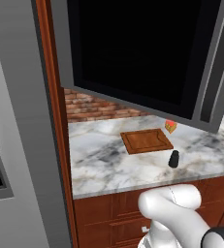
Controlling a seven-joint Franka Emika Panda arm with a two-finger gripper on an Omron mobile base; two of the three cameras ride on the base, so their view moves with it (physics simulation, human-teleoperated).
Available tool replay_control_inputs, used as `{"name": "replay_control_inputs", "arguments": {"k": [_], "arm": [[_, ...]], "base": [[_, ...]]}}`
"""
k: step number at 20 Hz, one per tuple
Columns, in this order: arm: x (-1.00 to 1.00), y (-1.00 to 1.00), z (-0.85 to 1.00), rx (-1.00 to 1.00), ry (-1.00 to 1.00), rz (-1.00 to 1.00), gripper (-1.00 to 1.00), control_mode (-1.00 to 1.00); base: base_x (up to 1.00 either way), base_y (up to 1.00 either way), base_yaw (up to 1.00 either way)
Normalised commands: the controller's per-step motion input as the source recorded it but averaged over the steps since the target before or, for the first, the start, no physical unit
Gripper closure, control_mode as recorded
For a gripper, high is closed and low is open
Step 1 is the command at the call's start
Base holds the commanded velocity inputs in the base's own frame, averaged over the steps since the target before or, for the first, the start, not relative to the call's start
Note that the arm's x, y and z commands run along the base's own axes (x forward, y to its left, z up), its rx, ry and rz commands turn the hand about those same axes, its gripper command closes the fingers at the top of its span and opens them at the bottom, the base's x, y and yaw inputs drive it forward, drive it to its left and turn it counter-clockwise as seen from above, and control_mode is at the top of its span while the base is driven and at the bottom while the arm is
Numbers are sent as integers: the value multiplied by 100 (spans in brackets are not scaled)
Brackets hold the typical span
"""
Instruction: Retrieve the reheated potato from the microwave, then place the potato, cheese, and condiment on the cutting board.
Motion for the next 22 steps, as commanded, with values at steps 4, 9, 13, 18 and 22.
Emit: {"name": "replay_control_inputs", "arguments": {"k": [4, 9, 13, 18, 22], "arm": [[-54, 32, 9, 0, -3, 28, -100, -100], [-49, 46, 4, 0, -4, 25, -100, -100], [-40, 59, 0, -3, -5, 22, -100, -100], [-35, 74, 0, -10, -7, 24, -100, -100], [-26, 84, -3, -13, -6, 28, -100, -100]], "base": [[0, 0, 0], [0, 0, 0], [0, 0, 0], [0, 0, 0], [0, 0, 0]]}}
